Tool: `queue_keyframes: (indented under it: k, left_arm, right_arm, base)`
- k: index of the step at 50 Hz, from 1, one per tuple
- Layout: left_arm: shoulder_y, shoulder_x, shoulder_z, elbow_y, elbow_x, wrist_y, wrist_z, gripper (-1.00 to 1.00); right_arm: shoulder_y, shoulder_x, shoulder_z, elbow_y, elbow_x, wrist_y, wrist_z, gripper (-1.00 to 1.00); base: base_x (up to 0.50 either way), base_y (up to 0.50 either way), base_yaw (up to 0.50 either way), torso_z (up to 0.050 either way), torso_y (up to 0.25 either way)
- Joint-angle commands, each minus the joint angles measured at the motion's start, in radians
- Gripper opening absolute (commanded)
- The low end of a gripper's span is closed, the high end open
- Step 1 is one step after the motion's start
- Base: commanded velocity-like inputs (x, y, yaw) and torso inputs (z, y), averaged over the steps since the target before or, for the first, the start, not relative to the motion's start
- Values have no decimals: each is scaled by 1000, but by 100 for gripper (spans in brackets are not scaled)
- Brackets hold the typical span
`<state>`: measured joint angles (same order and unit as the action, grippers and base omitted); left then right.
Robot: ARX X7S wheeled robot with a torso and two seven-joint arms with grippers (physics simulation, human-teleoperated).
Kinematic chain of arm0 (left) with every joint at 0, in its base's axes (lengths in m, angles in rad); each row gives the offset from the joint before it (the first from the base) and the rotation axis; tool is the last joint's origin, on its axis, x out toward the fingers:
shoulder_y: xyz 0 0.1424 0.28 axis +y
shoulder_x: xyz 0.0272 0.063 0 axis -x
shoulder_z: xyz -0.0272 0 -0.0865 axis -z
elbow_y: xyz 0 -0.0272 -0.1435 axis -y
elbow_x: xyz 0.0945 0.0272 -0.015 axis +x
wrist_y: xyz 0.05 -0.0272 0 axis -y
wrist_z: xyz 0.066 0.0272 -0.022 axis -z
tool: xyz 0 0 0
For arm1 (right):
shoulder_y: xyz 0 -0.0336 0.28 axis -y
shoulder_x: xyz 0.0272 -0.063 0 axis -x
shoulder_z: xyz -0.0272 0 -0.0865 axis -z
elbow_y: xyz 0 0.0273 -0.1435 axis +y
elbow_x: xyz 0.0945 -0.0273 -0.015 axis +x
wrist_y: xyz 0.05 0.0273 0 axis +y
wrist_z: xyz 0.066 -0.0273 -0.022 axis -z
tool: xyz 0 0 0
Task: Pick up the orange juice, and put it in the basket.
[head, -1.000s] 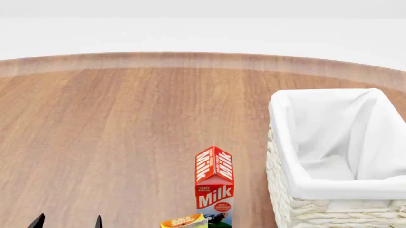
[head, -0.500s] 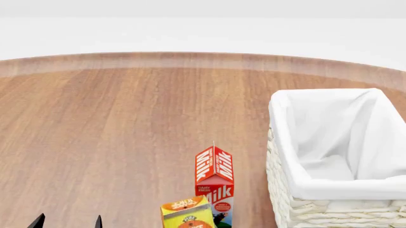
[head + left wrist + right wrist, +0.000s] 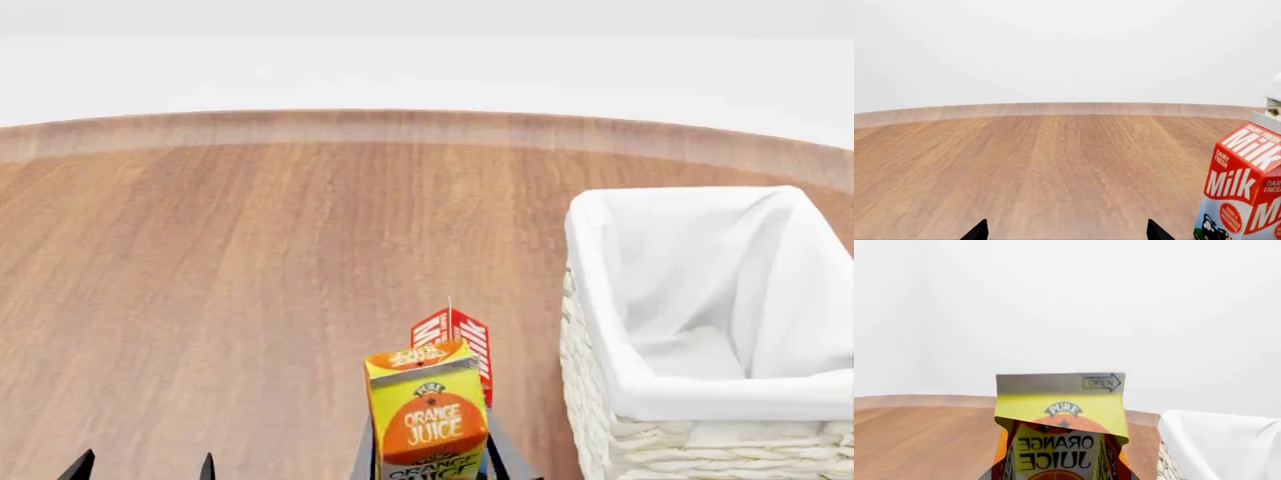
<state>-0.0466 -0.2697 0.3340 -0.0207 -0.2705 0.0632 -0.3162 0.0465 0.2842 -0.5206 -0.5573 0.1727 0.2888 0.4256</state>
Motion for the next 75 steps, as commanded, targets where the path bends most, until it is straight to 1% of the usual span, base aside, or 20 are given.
queue_keyframes:
  k: [1, 25, 53, 75]
  left_arm:
    - [-1, -3, 4, 0, -3, 1, -3, 100]
    - [-3, -8, 11, -1, -8, 4, -9, 100]
    - [-5, -13, 19, -2, -13, 6, -16, 100]
    - [-7, -17, 24, -3, -18, 9, -21, 100]
  right_arm:
    - [49, 3, 33, -71, -15, 78, 4, -100]
    - [137, 13, 92, -202, 32, 234, 34, -100]
    - [336, 3, 142, -396, 84, 535, 84, -100]
    - [431, 14, 233, -428, 143, 639, 93, -100]
  base:
    - [0, 0, 0, 0, 0]
    - [0, 0, 0, 0, 1]
    - [0, 0, 0, 0, 0]
    - [0, 0, 0, 0, 1]
